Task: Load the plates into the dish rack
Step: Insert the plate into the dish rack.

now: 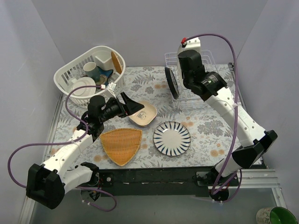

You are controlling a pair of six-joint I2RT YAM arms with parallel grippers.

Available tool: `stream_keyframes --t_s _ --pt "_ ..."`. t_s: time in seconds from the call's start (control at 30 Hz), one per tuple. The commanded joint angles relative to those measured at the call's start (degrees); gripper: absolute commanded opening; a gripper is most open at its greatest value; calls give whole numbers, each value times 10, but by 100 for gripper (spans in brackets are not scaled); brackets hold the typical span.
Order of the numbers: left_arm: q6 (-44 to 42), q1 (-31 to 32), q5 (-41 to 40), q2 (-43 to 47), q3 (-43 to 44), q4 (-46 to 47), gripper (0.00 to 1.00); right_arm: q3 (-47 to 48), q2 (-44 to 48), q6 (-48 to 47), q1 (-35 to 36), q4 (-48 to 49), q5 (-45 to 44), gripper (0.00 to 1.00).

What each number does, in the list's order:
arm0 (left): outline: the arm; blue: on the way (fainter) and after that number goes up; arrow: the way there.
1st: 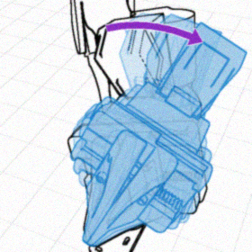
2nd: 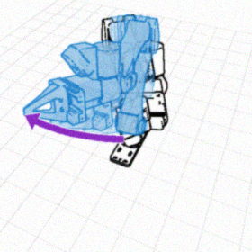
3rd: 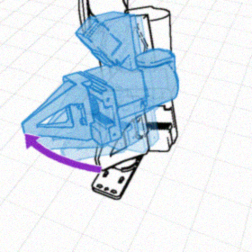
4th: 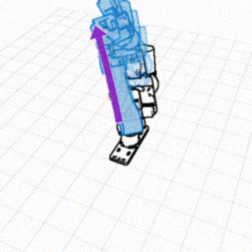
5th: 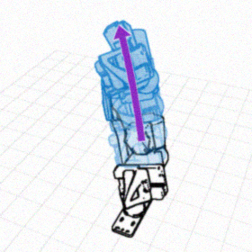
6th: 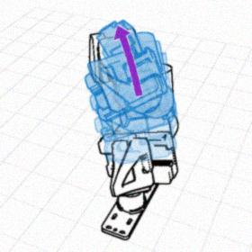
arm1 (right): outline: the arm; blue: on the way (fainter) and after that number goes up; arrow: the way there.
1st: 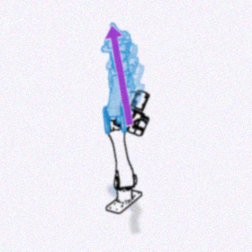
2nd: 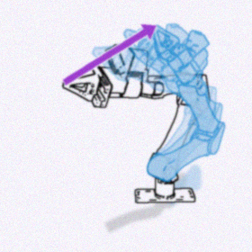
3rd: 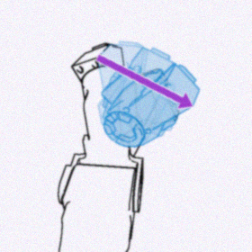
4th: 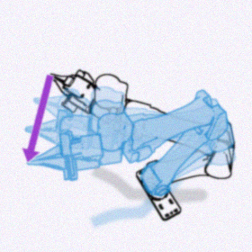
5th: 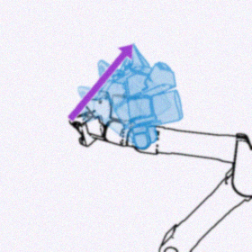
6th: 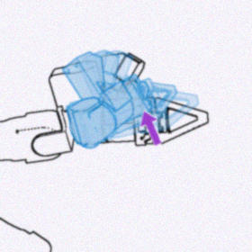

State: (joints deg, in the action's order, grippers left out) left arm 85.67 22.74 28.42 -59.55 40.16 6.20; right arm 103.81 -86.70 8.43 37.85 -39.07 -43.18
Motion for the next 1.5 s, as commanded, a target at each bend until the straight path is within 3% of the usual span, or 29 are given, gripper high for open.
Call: stream_keyframes --t_s 0.0,0.37,0.9,1.47 --pt "-18 2 -13 20 19 -17 86 -19 12 -82 14 130 -189 1" --pt "-8 2 -11 9 19 -10 86 -102 -22 -101 14 213 -220 1" --pt "-12 2 -11 8 20 -23 86 -24 -163 -83 25 223 -205 1" --pt "-22 2 -14 1 26 -35 86 -38 -208 -98 30 234 -206 1"
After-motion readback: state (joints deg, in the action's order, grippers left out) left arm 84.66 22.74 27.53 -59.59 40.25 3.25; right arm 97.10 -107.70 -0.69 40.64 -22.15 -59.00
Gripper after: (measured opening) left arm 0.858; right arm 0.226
